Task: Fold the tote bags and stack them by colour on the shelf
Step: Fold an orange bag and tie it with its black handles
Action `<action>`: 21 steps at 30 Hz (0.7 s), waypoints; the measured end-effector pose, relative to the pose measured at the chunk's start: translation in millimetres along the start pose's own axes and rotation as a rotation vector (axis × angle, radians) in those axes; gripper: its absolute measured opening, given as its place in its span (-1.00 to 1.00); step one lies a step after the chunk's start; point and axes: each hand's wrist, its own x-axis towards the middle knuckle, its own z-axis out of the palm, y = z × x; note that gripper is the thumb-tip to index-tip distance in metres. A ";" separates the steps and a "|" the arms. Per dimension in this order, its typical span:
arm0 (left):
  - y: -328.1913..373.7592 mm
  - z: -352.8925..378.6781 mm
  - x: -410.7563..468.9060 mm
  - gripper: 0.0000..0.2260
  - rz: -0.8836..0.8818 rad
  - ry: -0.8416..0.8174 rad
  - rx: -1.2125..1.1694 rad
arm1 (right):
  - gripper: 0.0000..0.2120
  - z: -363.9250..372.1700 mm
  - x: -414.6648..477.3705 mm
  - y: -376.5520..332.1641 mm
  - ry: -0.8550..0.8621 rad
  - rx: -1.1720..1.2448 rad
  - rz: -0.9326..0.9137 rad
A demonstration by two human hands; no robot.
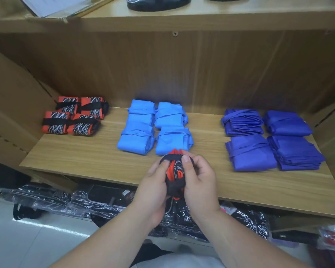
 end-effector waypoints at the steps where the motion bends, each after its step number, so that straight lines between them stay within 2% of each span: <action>1: 3.2 0.3 -0.7 -0.75 -0.017 -0.029 0.011 | -0.84 -1.2 0.7 2.5 0.010 -0.042 -0.024; 6: 12.4 6.3 -4.6 -0.76 -0.031 -0.070 0.018 | -0.68 -4.0 0.7 -1.8 0.027 -0.112 -0.005; 12: 6.5 3.0 -3.3 -0.79 0.236 -0.079 0.231 | -0.61 -13.3 3.7 -14.1 0.033 0.060 0.128; 15: 4.7 7.8 -6.5 -0.86 0.261 -0.039 0.203 | -0.58 -10.0 -0.2 -18.1 0.021 0.098 0.120; 17: 5.6 9.0 -6.9 -0.85 0.257 -0.025 0.193 | -0.60 -8.5 -2.1 -19.4 0.023 0.098 0.104; 21: 5.7 7.2 -5.1 -0.81 0.262 -0.013 0.227 | -0.80 -11.6 -2.4 -15.7 0.024 0.097 0.093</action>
